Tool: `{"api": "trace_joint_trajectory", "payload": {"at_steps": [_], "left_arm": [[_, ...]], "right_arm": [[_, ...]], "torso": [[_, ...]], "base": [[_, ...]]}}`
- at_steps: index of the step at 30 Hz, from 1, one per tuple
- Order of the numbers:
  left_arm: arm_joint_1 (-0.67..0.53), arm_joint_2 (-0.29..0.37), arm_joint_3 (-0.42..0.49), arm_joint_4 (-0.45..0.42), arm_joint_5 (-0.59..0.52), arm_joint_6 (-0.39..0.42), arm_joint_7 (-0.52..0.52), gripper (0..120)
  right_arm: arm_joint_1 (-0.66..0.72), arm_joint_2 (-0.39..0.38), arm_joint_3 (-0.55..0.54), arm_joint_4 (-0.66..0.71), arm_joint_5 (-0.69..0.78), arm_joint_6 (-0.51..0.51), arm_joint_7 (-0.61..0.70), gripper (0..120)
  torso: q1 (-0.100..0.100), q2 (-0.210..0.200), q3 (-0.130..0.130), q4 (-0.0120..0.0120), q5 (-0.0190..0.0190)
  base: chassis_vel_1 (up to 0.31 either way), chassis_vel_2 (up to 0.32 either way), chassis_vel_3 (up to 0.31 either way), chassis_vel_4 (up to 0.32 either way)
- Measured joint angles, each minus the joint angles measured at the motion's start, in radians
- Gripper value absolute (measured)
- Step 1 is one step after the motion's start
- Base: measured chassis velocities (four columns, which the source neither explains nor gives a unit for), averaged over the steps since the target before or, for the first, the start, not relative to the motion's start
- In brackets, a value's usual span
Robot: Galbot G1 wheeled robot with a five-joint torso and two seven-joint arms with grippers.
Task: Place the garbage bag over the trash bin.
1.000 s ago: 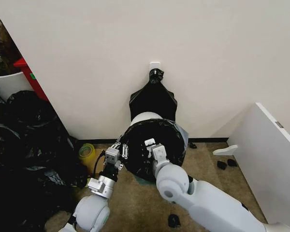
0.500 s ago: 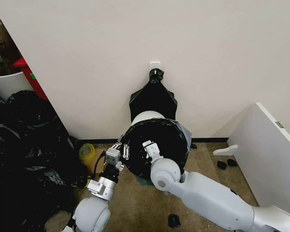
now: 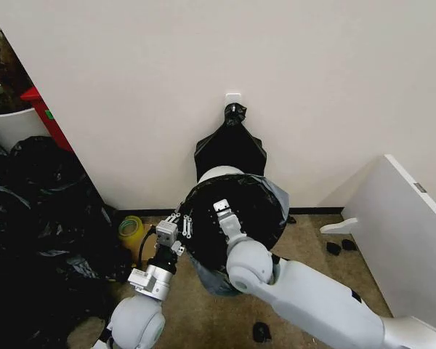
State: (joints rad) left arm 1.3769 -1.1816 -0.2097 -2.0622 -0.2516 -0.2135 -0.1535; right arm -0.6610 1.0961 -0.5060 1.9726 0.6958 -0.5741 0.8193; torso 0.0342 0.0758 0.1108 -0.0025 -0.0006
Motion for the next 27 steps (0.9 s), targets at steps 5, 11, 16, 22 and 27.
{"api": "trace_joint_trajectory", "payload": {"at_steps": [5, 11, 16, 22, 27], "left_arm": [[-0.013, -0.001, -0.004, -0.003, -0.076, 0.059, -0.046, 1], [-0.013, -0.004, -0.001, -0.016, -0.11, 0.106, -0.079, 1], [-0.007, -0.007, 0.002, -0.019, -0.106, 0.116, -0.083, 1], [-0.001, -0.005, 0.0, -0.034, -0.105, 0.121, -0.084, 1], [0.006, -0.005, 0.003, -0.051, -0.103, 0.122, -0.083, 1]], "right_arm": [[-0.072, -0.029, 0.012, 0.038, -0.105, 0.102, -0.081, 0], [-0.159, -0.035, 0.035, 0.05, -0.346, 0.258, -0.146, 0], [-0.214, 0.02, 0.083, 0.036, -0.465, 0.332, -0.078, 0], [-0.201, 0.066, 0.113, 0.0, -0.446, 0.292, 0.026, 0], [-0.148, 0.077, 0.107, 0.0, -0.288, 0.177, 0.106, 0]], "torso": [[0.0, 0.0, 0.0, -0.0001, 0.0], [0.0, 0.0, 0.0, -0.0001, 0.0001], [0.0, 0.0, 0.0, 0.0, 0.0], [0.0, 0.0, 0.0, 0.0, 0.0], [0.0, 0.0, 0.0, 0.0, 0.0]], "base": [[0.0, 0.0, 0.0, 0.0], [0.0, 0.0, 0.0, 0.0], [0.0, 0.0, 0.0, 0.0], [0.0, 0.0, 0.0, 0.0], [0.0, 0.0, 0.0, 0.0]]}}
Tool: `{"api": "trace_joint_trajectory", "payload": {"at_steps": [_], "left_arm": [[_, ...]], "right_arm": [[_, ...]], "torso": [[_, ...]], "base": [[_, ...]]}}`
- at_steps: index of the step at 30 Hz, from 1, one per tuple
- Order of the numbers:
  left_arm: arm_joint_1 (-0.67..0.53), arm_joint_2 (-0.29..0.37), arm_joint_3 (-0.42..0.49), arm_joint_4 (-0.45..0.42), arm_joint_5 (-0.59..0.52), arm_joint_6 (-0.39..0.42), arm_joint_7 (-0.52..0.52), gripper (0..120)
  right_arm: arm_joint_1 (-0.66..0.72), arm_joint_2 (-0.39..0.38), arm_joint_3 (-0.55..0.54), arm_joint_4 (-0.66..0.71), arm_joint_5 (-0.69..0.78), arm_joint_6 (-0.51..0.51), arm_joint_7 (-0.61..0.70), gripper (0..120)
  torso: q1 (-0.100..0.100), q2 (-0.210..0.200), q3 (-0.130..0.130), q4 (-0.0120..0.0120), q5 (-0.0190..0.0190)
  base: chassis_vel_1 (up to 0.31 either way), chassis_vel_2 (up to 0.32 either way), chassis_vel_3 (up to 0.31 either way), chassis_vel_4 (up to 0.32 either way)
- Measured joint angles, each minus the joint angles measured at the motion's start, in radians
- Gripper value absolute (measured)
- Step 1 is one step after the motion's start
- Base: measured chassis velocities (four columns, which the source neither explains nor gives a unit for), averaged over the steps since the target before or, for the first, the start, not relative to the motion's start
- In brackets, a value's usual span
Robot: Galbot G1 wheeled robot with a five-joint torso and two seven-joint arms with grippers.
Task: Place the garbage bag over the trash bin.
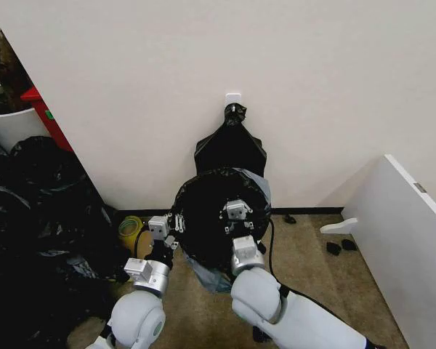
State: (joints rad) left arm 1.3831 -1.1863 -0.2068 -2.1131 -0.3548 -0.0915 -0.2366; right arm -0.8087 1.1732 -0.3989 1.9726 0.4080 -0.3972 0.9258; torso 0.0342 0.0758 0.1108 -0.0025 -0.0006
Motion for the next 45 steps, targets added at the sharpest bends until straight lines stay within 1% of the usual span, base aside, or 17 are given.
{"api": "trace_joint_trajectory", "payload": {"at_steps": [2, 5, 8, 11, 12, 16, 18, 23, 26, 31, 34, 36, 38, 40, 42, 44, 45], "left_arm": [[0.003, 0.0, 0.001, -0.003, 0.006, 0.0, 0.001, 1], [0.004, -0.001, 0.001, -0.003, 0.011, 0.0, 0.001, 1], [0.005, 0.0, 0.0, 0.001, 0.017, -0.001, 0.002, 1], [0.008, 0.0, 0.005, 0.003, 0.025, -0.002, 0.003, 1], [0.009, 0.0, 0.007, 0.003, 0.026, -0.002, 0.004, 1], [0.013, -0.003, 0.013, 0.0, 0.033, -0.003, 0.006, 1], [0.02, -0.004, 0.018, -0.006, 0.038, -0.003, 0.006, 1], [0.024, -0.004, 0.017, -0.014, 0.04, -0.004, 0.008, 1], [0.022, -0.004, 0.015, -0.014, 0.04, -0.004, 0.009, 1], [0.017, -0.003, 0.01, -0.01, 0.038, -0.005, 0.006, 1], [0.013, -0.003, 0.01, -0.008, 0.035, -0.005, 0.005, 1], [0.013, -0.002, 0.011, -0.008, 0.035, -0.005, 0.005, 1], [0.013, -0.003, 0.016, -0.008, 0.035, -0.005, 0.006, 1], [0.015, -0.003, 0.019, -0.01, 0.037, -0.005, 0.007, 1], [0.017, -0.002, 0.019, -0.011, 0.038, -0.006, 0.007, 1], [0.023, -0.001, 0.02, -0.017, 0.041, -0.006, 0.008, 1], [0.023, -0.001, 0.02, -0.017, 0.041, -0.006, 0.008, 1]], "right_arm": [[0.037, 0.016, 0.004, 0.005, 0.119, -0.064, 0.068, 0], [0.051, 0.024, 0.007, 0.004, 0.15, -0.084, 0.098, 0], [0.056, 0.027, 0.005, -0.002, 0.148, -0.107, 0.113, 0], [0.073, 0.034, -0.01, -0.017, 0.151, -0.173, 0.136, 0], [0.08, 0.038, -0.011, -0.028, 0.153, -0.182, 0.138, 0], [0.102, 0.057, -0.007, -0.075, 0.149, -0.186, 0.136, 0], [0.123, 0.073, 0.0, -0.127, 0.13, -0.182, 0.126, 0], [0.143, 0.082, 0.005, -0.178, 0.109, -0.177, 0.118, 0], [0.142, 0.08, 0.005, -0.178, 0.099, -0.174, 0.115, 0], [0.11, 0.057, -0.019, -0.124, 0.044, -0.158, 0.094, 0], [0.086, 0.038, -0.067, -0.069, 0.032, -0.111, 0.035, 0], [0.086, 0.035, -0.08, -0.07, 0.023, -0.103, 0.021, 0], [0.097, 0.044, -0.107, -0.1, 0.016, -0.102, 0.006, 0], [0.126, 0.071, -0.115, -0.151, 0.047, -0.116, 0.012, 0], [0.139, 0.081, -0.115, -0.173, 0.054, -0.118, 0.013, 0], [0.182, 0.108, -0.115, -0.237, 0.067, -0.124, 0.016, 0], [0.182, 0.108, -0.115, -0.237, 0.067, -0.124, 0.016, 0]], "torso": [[0.0, 0.0, 0.0, 0.0002, -0.0001], [0.0, 0.0, 0.0, 0.0002, 0.0], [0.0, 0.0, 0.0, 0.0, 0.0], [0.0, 0.0, 0.0, 0.0, 0.0], [0.0, 0.0, 0.0, 0.0, -0.0001], [0.0, 0.0, 0.0, 0.0001, 0.0001], [0.0, 0.0, 0.0, 0.0001, 0.0], [0.0, 0.0, 0.0, 0.0001, 0.0], [0.0, 0.0, 0.0, 0.0001, 0.0], [0.0, 0.0, 0.0, 0.0, 0.0001], [0.0, 0.0, 0.0, 0.0, 0.0], [0.0, 0.0, 0.0, 0.0, 0.0], [0.0, 0.0, 0.0, -0.0001, 0.0], [0.0, 0.0, 0.0, 0.0, 0.0], [0.0, 0.0, 0.0, 0.0002, 0.0], [0.0, 0.0, 0.0, 0.0001, 0.0], [0.0, 0.0, 0.0, 0.0001, 0.0]], "base": [[0.0, 0.0, 0.0, 0.0], [0.0, 0.0, 0.0, 0.0], [0.0, 0.0, 0.0, 0.0], [0.0, 0.0, 0.0, 0.0], [0.0, 0.0, 0.0, 0.0], [0.0, 0.0, 0.0, 0.0], [0.0, 0.0, 0.0, 0.0], [0.0, 0.0, 0.0, 0.0], [0.0, 0.0, 0.0, 0.0], [0.0, 0.0, 0.0, 0.0], [0.0, 0.0, 0.0, 0.0], [0.0, 0.0, 0.0, 0.0], [0.0, 0.0, 0.0, 0.0], [0.0, 0.0, 0.0, 0.0], [0.0, 0.0, 0.0, 0.0], [0.0, 0.0, 0.0, 0.0], [0.0, 0.0, 0.0, 0.0]]}}
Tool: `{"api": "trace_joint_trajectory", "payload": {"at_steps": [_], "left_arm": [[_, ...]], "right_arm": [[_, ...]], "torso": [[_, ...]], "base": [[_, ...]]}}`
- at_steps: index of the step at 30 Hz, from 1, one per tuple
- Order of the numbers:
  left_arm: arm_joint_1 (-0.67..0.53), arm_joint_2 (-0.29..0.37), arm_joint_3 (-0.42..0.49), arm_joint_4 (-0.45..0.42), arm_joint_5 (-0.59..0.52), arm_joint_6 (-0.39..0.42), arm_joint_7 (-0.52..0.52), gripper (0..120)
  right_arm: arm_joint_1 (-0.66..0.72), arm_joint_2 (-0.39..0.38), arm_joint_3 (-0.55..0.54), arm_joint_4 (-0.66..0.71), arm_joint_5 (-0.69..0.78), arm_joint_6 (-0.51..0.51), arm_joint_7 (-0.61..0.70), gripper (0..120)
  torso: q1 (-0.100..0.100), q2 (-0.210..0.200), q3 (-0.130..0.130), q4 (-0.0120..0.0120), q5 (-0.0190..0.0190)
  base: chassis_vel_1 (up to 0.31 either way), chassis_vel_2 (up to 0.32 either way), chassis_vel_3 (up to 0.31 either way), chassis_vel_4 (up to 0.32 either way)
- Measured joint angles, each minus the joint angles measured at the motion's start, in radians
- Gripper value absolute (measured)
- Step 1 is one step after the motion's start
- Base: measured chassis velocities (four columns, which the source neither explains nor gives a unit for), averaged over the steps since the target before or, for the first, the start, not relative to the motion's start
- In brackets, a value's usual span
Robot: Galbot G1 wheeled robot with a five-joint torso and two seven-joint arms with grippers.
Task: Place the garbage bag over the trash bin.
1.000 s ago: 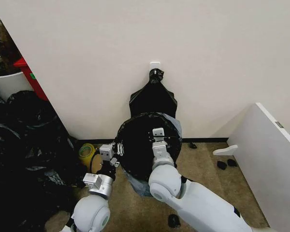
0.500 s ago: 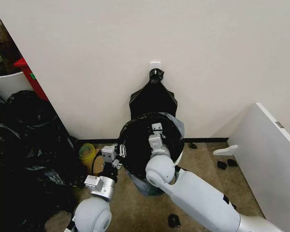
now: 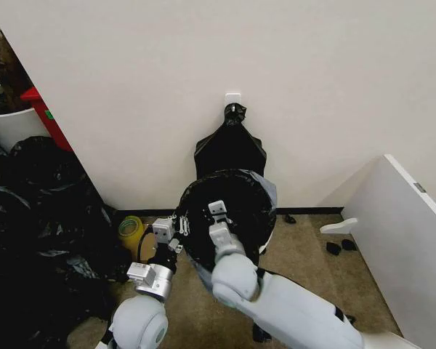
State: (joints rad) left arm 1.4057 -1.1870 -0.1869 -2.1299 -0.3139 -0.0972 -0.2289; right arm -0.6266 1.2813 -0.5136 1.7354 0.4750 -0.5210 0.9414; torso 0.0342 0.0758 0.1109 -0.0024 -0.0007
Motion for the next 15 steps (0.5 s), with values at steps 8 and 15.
{"api": "trace_joint_trajectory", "payload": {"at_steps": [8, 15], "left_arm": [[0.008, -0.001, -0.005, -0.006, 0.009, -0.002, 0.001, 1], [0.011, -0.001, -0.005, -0.01, 0.011, -0.003, 0.0, 1]], "right_arm": [[0.064, 0.012, 0.01, -0.042, 0.119, -0.107, 0.091, 0], [0.052, -0.032, 0.004, -0.003, 0.119, -0.104, 0.083, 0]], "torso": [[0.0, 0.0, 0.0, 0.0, 0.0], [0.0, 0.0, 0.0, -0.0002, 0.0001]], "base": [[0.0, 0.0, 0.0, 0.0], [0.0, 0.0, 0.0, 0.0]]}}
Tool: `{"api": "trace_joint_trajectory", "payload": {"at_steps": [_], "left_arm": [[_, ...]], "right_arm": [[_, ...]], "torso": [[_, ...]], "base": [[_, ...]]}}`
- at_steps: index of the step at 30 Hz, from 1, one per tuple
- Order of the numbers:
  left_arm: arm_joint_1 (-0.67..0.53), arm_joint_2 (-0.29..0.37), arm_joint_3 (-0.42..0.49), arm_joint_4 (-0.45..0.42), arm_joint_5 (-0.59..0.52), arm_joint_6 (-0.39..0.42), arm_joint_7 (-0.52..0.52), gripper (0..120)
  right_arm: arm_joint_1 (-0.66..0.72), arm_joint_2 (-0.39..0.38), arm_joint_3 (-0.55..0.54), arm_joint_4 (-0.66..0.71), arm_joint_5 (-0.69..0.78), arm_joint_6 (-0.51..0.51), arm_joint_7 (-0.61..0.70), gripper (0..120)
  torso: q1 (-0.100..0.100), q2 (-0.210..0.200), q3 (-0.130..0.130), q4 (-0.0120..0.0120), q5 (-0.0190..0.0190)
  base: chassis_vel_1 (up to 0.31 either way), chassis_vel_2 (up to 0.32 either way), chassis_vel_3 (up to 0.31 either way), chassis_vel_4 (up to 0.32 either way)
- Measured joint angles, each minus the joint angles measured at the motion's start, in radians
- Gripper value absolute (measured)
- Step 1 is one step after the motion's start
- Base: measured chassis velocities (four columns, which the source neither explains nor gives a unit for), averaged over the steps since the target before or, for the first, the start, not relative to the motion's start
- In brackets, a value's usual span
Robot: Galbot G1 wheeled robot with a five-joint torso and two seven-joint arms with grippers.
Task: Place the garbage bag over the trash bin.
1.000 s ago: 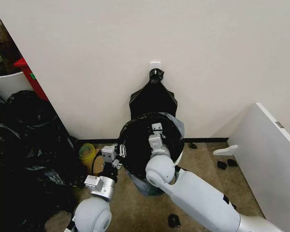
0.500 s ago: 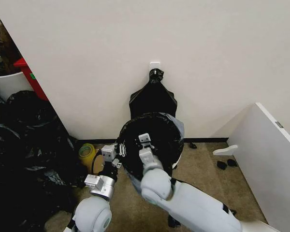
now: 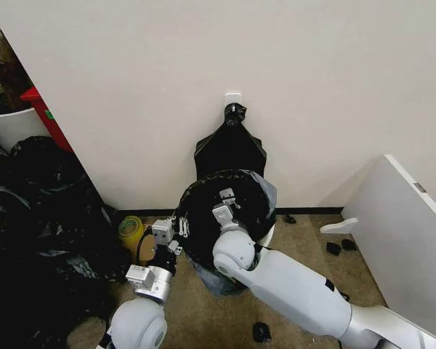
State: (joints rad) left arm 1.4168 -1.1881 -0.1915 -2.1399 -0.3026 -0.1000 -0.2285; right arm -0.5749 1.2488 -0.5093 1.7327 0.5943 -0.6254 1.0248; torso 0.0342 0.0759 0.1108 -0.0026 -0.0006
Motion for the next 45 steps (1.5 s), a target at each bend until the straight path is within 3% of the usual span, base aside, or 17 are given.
{"api": "trace_joint_trajectory", "payload": {"at_steps": [3, 8, 15, 20, 22, 23, 24, 26, 28, 29, 31, 32, 35, 41, 43, 45], "left_arm": [[-0.001, 0.002, 0.0, 0.002, 0.0, 0.0, 0.0, 1], [-0.002, 0.004, -0.002, 0.003, 0.0, 0.0, 0.0, 1], [-0.003, 0.001, -0.002, -0.003, 0.0, 0.0, 0.0, 1], [-0.011, -0.002, -0.013, 0.002, -0.012, 0.0, -0.006, 1], [-0.021, -0.004, -0.018, 0.014, -0.03, 0.002, -0.015, 1], [-0.028, -0.005, -0.02, 0.022, -0.047, 0.007, -0.022, 1], [-0.028, -0.005, -0.02, 0.022, -0.047, 0.007, -0.022, 1], [-0.039, -0.006, -0.023, 0.031, -0.076, 0.022, -0.036, 1], [-0.052, -0.008, -0.027, 0.04, -0.108, 0.044, -0.05, 1], [-0.052, -0.008, -0.027, 0.04, -0.108, 0.044, -0.05, 1], [-0.062, -0.015, -0.033, 0.048, -0.143, 0.074, -0.07, 1], [-0.062, -0.015, -0.033, 0.048, -0.143, 0.074, -0.07, 1], [-0.071, -0.03, -0.041, 0.049, -0.198, 0.115, -0.1, 1], [-0.08, -0.063, -0.058, 0.045, -0.244, 0.157, -0.133, 1], [-0.086, -0.077, -0.076, 0.042, -0.28, 0.198, -0.161, 1], [-0.089, -0.08, -0.086, 0.04, -0.3, 0.214, -0.173, 1]], "right_arm": [[-0.008, 0.002, -0.031, 0.025, -0.031, 0.067, -0.057, 0], [-0.015, -0.002, -0.068, 0.053, -0.035, 0.088, -0.098, 0], [-0.025, -0.009, -0.091, 0.046, -0.002, -0.056, -0.025, 0], [-0.038, -0.026, -0.066, 0.056, -0.118, -0.007, -0.033, 0], [-0.059, -0.058, -0.065, 0.109, -0.221, 0.123, -0.111, 0], [-0.084, -0.089, -0.066, 0.153, -0.291, 0.246, -0.197, 0], [-0.084, -0.089, -0.066, 0.153, -0.291, 0.246, -0.197, 0], [-0.141, -0.138, -0.064, 0.208, -0.376, 0.424, -0.335, 0], [-0.216, -0.178, -0.044, 0.233, -0.468, 0.599, -0.448, 7], [-0.216, -0.178, -0.044, 0.233, -0.468, 0.599, -0.448, 7], [-0.305, -0.214, -0.005, 0.24, -0.599, 0.797, -0.568, 17], [-0.305, -0.214, -0.005, 0.24, -0.599, 0.797, -0.568, 17], [-0.4, -0.234, 0.08, 0.259, -0.689, 0.94, -0.672, 32], [-0.516, -0.213, 0.244, 0.293, -0.761, 0.957, -0.693, 49], [-0.602, -0.194, 0.349, 0.31, -0.831, 0.949, -0.66, 62], [-0.631, -0.192, 0.374, 0.314, -0.847, 0.941, -0.639, 67]], "torso": [[0.0, 0.0, 0.0, 0.0002, 0.0], [0.0, 0.0, 0.0, 0.0002, 0.0], [0.0, 0.0, 0.0, 0.0, -0.0001], [0.0, 0.0, 0.0, 0.0001, 0.0], [0.0, 0.0, 0.0, 0.0, 0.0001], [0.0, 0.0, 0.0, 0.0001, 0.0], [0.0, 0.0, 0.0, 0.0001, 0.0], [0.0, 0.0, 0.0, 0.0002, 0.0001], [0.0, 0.0, 0.0, 0.0001, 0.0001], [0.0, 0.0, 0.0, 0.0001, 0.0001], [0.0, 0.0, 0.0, -0.0002, 0.0002], [0.0, 0.0, 0.0, -0.0002, 0.0002], [0.0, 0.0, 0.0, 0.0002, 0.0001], [0.0, 0.0, 0.0, 0.0001, 0.0001], [0.0, 0.0, 0.0, 0.0001, 0.0001], [0.0, 0.0, 0.0, 0.0001, 0.0]], "base": [[0.0, 0.0, 0.0, 0.0], [0.0, 0.0, 0.0, 0.0], [0.0, 0.0, 0.0, 0.0], [0.0, 0.0, 0.0, 0.0], [0.0, 0.0, 0.0, 0.0], [0.0, 0.0, 0.0, 0.0], [0.0, 0.0, 0.0, 0.0], [0.0, 0.0, 0.0, 0.0], [0.0, 0.0, 0.0, 0.0], [0.0, 0.0, 0.0, 0.0], [0.0, 0.0, 0.0, 0.0], [0.0, 0.0, 0.0, 0.0], [0.0, 0.0, 0.0, 0.0], [0.0, 0.0, 0.0, 0.0], [0.0, 0.0, 0.0, 0.0], [0.0, 0.0, 0.0, 0.0]]}}
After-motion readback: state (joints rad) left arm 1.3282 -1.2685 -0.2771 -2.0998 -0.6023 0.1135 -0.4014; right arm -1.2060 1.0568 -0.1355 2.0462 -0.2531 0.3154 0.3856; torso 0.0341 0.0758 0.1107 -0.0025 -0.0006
